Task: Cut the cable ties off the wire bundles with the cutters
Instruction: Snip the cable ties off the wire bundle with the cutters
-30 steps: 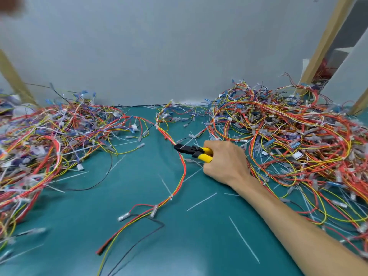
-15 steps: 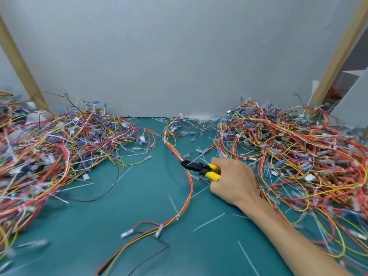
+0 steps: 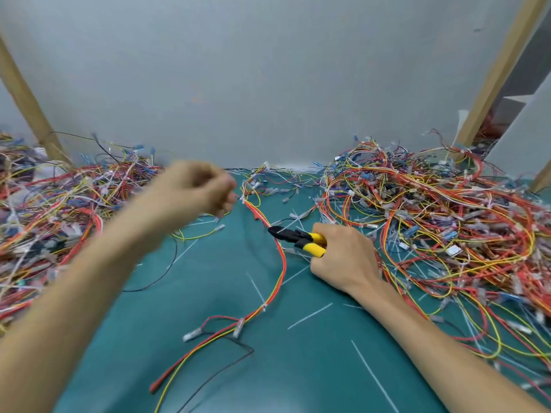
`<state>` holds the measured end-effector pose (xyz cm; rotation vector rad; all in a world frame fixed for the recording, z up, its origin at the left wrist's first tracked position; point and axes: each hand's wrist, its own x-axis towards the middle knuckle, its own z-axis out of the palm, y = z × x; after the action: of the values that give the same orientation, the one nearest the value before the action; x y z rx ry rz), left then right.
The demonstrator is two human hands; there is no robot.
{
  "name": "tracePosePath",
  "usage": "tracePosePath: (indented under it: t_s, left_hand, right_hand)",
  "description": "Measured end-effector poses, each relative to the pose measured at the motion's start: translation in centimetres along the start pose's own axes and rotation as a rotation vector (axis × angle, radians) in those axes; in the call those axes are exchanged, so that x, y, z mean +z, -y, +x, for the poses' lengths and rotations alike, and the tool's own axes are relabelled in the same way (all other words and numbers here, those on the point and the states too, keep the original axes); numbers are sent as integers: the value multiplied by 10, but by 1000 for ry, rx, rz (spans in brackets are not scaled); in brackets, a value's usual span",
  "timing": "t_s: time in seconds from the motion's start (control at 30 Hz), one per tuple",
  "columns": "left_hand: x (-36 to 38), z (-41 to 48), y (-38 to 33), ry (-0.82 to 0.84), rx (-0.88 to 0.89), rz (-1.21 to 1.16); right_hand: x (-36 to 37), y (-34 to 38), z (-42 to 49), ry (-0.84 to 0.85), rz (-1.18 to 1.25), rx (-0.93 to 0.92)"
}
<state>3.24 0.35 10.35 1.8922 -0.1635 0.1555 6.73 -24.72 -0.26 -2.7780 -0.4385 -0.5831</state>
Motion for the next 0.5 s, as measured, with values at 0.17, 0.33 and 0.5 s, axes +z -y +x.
tracePosePath:
  t_s: [0.17, 0.33, 0.5]
  left_hand:
    - [77, -9, 58, 57, -308, -47]
    - [95, -19, 54, 141, -280, -383]
    - [97, -27, 61, 109, -193, -342]
  right_hand:
    - [2, -1, 0, -46, -14, 37]
    - [3, -2, 0, -71, -44, 61]
    - [1, 0, 0, -48, -39, 41]
